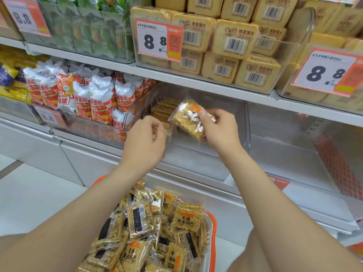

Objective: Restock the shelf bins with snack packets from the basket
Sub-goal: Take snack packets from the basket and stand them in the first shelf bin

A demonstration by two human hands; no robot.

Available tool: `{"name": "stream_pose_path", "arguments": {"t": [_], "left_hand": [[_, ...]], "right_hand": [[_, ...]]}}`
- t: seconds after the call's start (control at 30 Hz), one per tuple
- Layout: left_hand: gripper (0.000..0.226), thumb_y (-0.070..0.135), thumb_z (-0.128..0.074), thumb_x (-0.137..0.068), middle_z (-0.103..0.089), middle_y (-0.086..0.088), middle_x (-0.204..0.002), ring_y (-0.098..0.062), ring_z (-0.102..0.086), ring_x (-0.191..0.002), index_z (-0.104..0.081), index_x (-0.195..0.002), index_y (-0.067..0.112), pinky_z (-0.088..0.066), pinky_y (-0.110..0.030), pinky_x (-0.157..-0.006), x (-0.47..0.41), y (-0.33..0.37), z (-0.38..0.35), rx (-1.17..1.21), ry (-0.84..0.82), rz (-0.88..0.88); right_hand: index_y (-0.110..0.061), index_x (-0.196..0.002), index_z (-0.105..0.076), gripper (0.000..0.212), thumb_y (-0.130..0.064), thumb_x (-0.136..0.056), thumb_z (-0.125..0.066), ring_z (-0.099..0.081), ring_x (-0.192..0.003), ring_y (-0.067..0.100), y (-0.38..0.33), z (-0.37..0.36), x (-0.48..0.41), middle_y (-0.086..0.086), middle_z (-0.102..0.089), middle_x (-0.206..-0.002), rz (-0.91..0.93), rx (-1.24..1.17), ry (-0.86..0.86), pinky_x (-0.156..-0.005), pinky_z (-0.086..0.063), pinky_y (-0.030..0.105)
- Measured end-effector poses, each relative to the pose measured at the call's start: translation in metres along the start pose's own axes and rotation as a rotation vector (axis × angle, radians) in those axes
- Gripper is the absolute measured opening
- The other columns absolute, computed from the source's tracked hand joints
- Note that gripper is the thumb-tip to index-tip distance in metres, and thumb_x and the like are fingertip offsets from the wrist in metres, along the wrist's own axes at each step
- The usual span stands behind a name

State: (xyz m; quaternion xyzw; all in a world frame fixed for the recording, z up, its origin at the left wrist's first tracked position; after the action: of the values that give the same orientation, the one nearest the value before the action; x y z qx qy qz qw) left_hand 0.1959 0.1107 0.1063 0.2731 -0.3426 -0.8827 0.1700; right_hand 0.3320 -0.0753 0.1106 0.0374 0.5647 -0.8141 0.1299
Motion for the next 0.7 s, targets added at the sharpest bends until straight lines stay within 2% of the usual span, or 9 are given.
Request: {"name": "stream_pose_path", "arguments": {"t": [0.07, 0.1, 0.2, 0.3, 0.37, 0.43, 0.5, 0.6, 0.7], "left_hand": [[0.017, 0.027, -0.052, -0.102, -0.059, 0.002, -0.119, -0.022, -0.054, -0.109, -0.065, -0.114, 0.026, -0.046, -0.043, -0.094, -0.004, 0.003, -0.011, -0.193, -0.065, -0.111], [0.019, 0.027, -0.053, -0.101, -0.055, 0.001, -0.123, -0.024, -0.05, -0.113, -0.064, -0.116, 0.026, -0.041, -0.043, -0.095, -0.005, 0.0, -0.019, -0.272, -0.113, -0.123], [0.025, 0.032, -0.048, -0.102, -0.05, 0.0, -0.127, -0.026, -0.045, -0.116, -0.062, -0.123, 0.024, -0.037, -0.045, -0.098, -0.005, -0.001, -0.039, -0.435, -0.223, -0.171], [0.04, 0.039, -0.032, -0.103, -0.051, -0.002, -0.13, -0.026, -0.046, -0.121, -0.059, -0.126, 0.022, -0.035, -0.049, -0.107, -0.005, -0.007, -0.052, -0.49, -0.307, -0.187], [0.051, 0.042, -0.022, -0.099, -0.052, -0.003, -0.131, -0.027, -0.048, -0.123, -0.061, -0.125, 0.023, -0.033, -0.051, -0.112, -0.005, -0.009, -0.057, -0.522, -0.351, -0.184], [0.053, 0.043, -0.02, -0.097, -0.052, -0.003, -0.131, -0.028, -0.049, -0.121, -0.063, -0.121, 0.023, -0.033, -0.053, -0.111, -0.006, -0.008, -0.06, -0.552, -0.37, -0.193], [0.053, 0.044, -0.021, -0.096, -0.052, -0.003, -0.13, -0.028, -0.049, -0.12, -0.065, -0.119, 0.024, -0.034, -0.053, -0.11, -0.008, -0.008, -0.061, -0.549, -0.371, -0.191], [0.053, 0.045, -0.022, -0.095, -0.053, -0.002, -0.13, -0.029, -0.049, -0.119, -0.066, -0.119, 0.025, -0.034, -0.052, -0.107, -0.01, -0.009, -0.061, -0.544, -0.371, -0.184], [0.054, 0.045, -0.021, -0.095, -0.052, -0.002, -0.128, -0.028, -0.049, -0.117, -0.066, -0.115, 0.025, -0.035, -0.052, -0.107, -0.01, -0.009, -0.061, -0.557, -0.38, -0.189]], "right_hand": [[-0.015, -0.123, -0.072, 0.037, -0.041, -0.097, -0.068, -0.07, -0.1, 0.021, 0.009, 0.005, -0.015, 0.007, -0.074, -0.112, 0.006, 0.165, 0.06, -0.087, -0.053, 0.029], [-0.014, -0.124, -0.071, 0.035, -0.037, -0.097, -0.069, -0.066, -0.11, 0.026, 0.016, 0.004, -0.023, 0.009, -0.072, -0.117, 0.0, 0.255, 0.058, -0.09, -0.05, 0.029], [-0.012, -0.129, -0.066, 0.04, -0.037, -0.098, -0.069, -0.06, -0.12, 0.036, 0.042, -0.01, -0.045, 0.016, -0.067, -0.124, -0.043, 0.466, -0.028, -0.098, -0.053, 0.041], [-0.011, -0.136, -0.061, 0.044, -0.038, -0.101, -0.063, -0.044, -0.134, 0.036, 0.059, -0.024, -0.055, 0.015, -0.059, -0.133, -0.1, 0.701, -0.132, -0.103, -0.048, 0.044], [-0.012, -0.14, -0.057, 0.045, -0.035, -0.102, -0.061, -0.032, -0.141, 0.035, 0.062, -0.028, -0.06, 0.014, -0.053, -0.138, -0.121, 0.747, -0.129, -0.106, -0.046, 0.045], [-0.012, -0.142, -0.055, 0.047, -0.031, -0.1, -0.063, -0.032, -0.141, 0.034, 0.058, -0.034, -0.062, 0.014, -0.051, -0.14, -0.113, 0.738, -0.094, -0.106, -0.046, 0.041], [-0.013, -0.138, -0.058, 0.044, -0.019, -0.095, -0.066, -0.043, -0.135, 0.032, 0.054, -0.038, -0.063, 0.013, -0.054, -0.138, -0.141, 0.604, -0.041, -0.104, -0.05, 0.037], [-0.013, -0.132, -0.06, 0.043, -0.005, -0.09, -0.066, -0.061, -0.122, 0.03, 0.054, -0.037, -0.06, 0.011, -0.063, -0.131, -0.276, 0.294, 0.053, -0.092, -0.055, 0.031], [-0.013, -0.121, -0.061, 0.033, -0.002, -0.09, -0.066, -0.065, -0.116, 0.029, 0.059, -0.03, -0.056, 0.009, -0.066, -0.124, -0.357, 0.186, 0.152, -0.081, -0.049, 0.028]]}}
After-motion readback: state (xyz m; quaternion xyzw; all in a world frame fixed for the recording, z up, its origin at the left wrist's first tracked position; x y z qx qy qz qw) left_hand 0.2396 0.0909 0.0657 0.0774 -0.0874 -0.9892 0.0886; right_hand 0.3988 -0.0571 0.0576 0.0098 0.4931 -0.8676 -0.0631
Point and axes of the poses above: each hand's wrist, its own x-axis away from the middle knuckle, its own z-axis out of the back of the hand, y = z × x, the point moved 8 cm from there along -x, towards the middle knuckle
